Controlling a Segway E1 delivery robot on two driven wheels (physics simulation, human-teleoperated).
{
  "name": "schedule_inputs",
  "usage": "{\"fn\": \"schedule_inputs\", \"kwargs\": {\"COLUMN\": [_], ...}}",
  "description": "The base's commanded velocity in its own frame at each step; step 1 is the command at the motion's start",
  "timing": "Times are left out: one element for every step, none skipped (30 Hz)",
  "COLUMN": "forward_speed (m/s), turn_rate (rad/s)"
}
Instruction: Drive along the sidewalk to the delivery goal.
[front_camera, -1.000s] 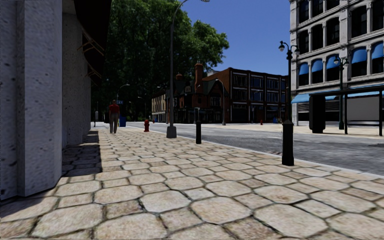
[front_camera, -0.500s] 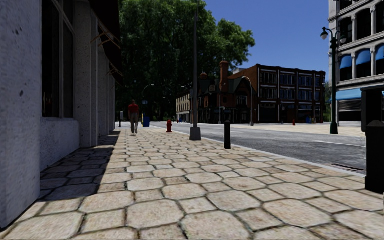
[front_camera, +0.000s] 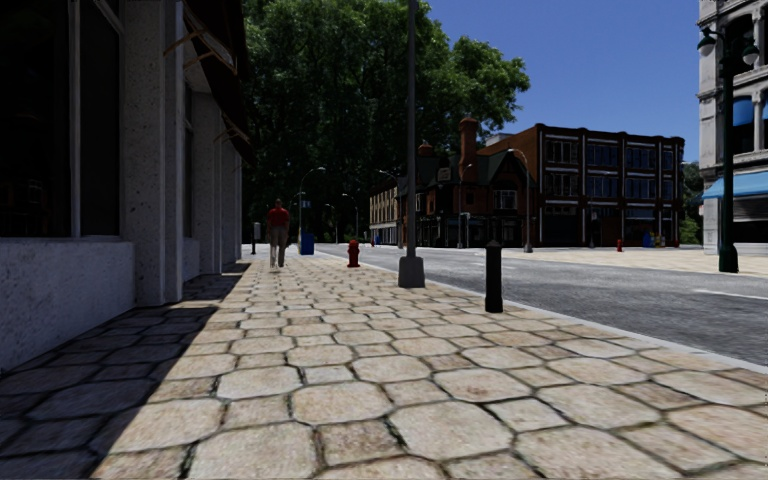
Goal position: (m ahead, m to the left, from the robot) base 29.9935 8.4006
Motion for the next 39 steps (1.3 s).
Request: {"fn": "schedule_inputs", "kwargs": {"forward_speed": [2.0,2.0,2.0,2.0,2.0,2.0,2.0,2.0,2.0,2.0,2.0,2.0,2.0,2.0,2.0,2.0,2.0,2.0,2.0,2.0,2.0,2.0,2.0,2.0,2.0,2.0,2.0,2.0,2.0,2.0,2.0,2.0,2.0,2.0,2.0,2.0,2.0,2.0,2.0], "turn_rate": [0.0,0.0,0.0,0.0,0.0,0.0,0.0,0.0,0.0,0.04,0.19,0.25,0.27,0.27,0.27,0.27,0.27,0.27,0.27,0.27,0.27,0.27,0.27,0.27,0.27,0.27,0.27,0.27,0.27,0.27,0.27,0.27,0.27,0.27,0.27,0.27,0.27,0.27,0.27]}}
